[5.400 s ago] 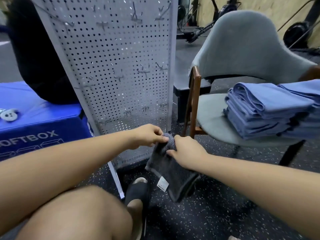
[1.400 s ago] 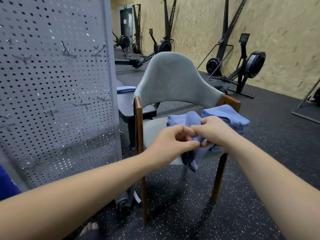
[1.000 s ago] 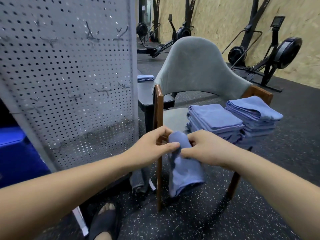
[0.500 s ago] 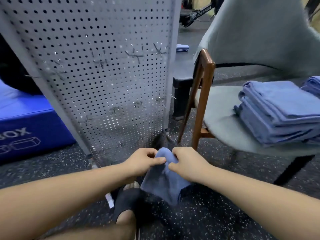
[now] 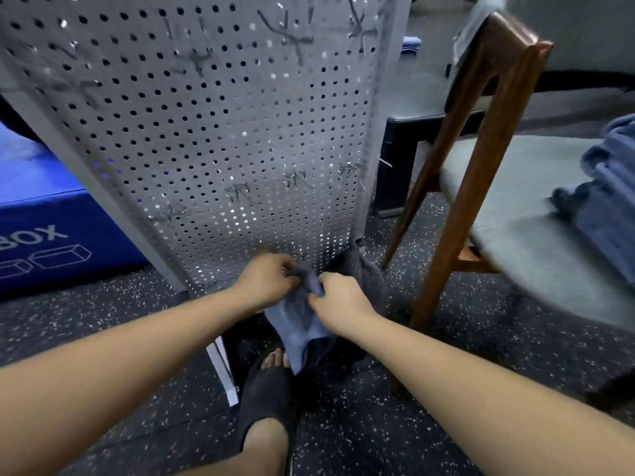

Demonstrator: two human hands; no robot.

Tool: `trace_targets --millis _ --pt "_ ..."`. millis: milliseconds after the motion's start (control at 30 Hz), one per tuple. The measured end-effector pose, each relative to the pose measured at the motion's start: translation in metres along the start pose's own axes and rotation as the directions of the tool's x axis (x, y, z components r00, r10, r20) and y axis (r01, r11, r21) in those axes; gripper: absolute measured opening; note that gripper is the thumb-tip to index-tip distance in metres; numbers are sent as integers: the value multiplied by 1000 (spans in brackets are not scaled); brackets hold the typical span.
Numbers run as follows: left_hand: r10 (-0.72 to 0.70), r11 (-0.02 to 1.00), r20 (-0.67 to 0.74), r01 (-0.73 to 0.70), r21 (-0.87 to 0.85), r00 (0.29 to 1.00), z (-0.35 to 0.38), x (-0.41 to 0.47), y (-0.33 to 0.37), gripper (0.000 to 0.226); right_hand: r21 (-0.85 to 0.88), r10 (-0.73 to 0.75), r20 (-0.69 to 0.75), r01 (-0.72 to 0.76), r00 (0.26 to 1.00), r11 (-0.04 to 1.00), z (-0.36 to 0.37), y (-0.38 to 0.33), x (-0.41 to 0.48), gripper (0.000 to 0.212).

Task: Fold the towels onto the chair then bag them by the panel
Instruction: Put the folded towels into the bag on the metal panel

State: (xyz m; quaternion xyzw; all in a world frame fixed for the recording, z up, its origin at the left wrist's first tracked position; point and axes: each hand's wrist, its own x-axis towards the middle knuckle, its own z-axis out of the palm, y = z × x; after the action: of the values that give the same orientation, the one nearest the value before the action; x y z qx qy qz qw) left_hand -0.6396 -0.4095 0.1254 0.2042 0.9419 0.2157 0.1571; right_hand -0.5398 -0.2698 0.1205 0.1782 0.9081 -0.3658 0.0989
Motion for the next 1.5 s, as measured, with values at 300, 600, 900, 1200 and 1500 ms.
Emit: trace_targets --millis 300,600,900,1200,1500 --pt "-136 977 -86 119 -178 987 11 23 -15 24 46 -31 -147 38 989 998 21 -23 31 24" --pt "-207 933 -121 159 -323 971 15 25 -29 20 90 -5 -210 24 978 996 30 -31 34 28" --pt "-67 985 -128 45 -166 990 16 37 -25 22 -45 -20 -227 10 974 999 24 -31 41 24" --pt "-42 989 -140 61 133 989 22 36 -33 30 22 48 -160 -45 986 999 29 -19 52 33" --pt "16 994 -157 0 106 987 -7 17 -14 19 -62 -7 -26 5 1000 998 -38 -17 7 16"
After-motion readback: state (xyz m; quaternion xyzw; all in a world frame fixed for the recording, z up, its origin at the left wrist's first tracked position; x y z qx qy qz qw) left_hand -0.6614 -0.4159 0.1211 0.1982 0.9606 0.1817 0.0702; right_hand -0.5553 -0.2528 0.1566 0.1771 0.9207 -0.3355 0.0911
